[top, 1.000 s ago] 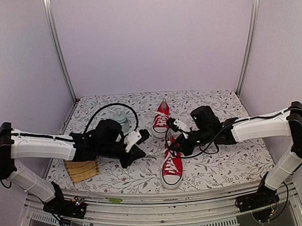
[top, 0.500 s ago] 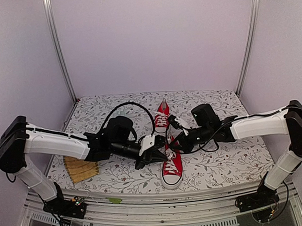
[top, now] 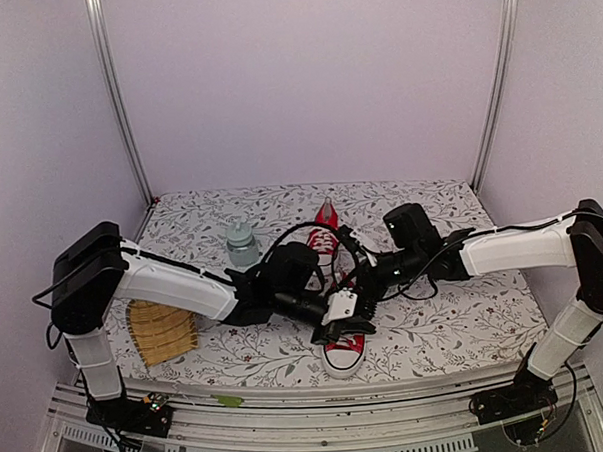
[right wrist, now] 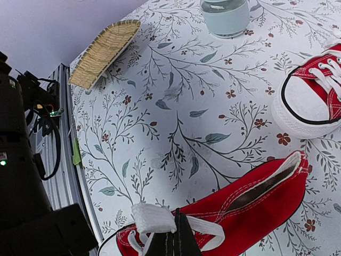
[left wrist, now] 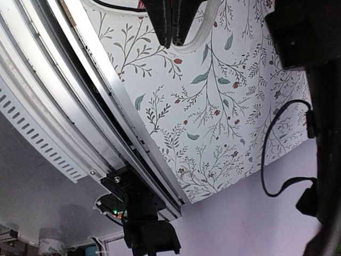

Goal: Tie the shoes
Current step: Wrap the half-tied shoelace around a loop with the shoelace.

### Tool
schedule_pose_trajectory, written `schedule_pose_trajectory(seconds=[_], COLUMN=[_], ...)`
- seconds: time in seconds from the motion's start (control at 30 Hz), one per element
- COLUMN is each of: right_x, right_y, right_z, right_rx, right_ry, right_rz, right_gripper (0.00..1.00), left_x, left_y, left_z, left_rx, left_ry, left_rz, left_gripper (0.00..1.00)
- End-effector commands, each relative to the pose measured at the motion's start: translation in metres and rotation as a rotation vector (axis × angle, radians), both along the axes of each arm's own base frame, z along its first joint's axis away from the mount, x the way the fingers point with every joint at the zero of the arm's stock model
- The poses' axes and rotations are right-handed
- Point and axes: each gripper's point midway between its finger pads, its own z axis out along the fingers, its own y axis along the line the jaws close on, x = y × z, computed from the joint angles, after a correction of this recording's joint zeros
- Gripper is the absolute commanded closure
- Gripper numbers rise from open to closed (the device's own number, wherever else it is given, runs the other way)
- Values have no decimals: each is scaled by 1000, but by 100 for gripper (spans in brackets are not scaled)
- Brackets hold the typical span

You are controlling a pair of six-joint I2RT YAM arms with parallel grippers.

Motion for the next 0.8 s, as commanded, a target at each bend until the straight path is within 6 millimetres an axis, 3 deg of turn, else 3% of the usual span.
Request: schedule_pose_trajectory(seconds=[0.0, 0.1, 0.13, 0.2, 0.27, 0.43, 0.53, 0.77], right_x=[6, 5, 5, 4, 4, 4, 4, 4], right_y=[3, 3, 3, 2, 2, 1, 2, 2], right_z=[7, 4, 4, 2, 1, 1, 2, -2], right_rx=[22, 15, 14, 10, 6, -3, 1, -12], right_ry=[-7, -5, -4, 1, 3, -2, -4, -6], right_rz=[10, 14, 15, 18, 19, 20, 27, 33], right_gripper=[99, 99, 99, 99, 99, 99, 99, 99], left_x=[-7, -8, -7, -7, -6, -17, -26, -42], left_y=[-19, -30, -33, -37, -40, -44, -43, -26], left_z=[3, 5, -10, -15, -13, 13, 43, 78], left_rx=[-45, -52, -25, -11, -15, -59, -105, -169], left_ry=[-77, -85, -75, -71, -71, -75, -84, -81], left_rz=[-36, -33, -27, -22, -18, -50, -82, -130], left_gripper=[100, 100, 100, 100, 91, 76, 70, 69])
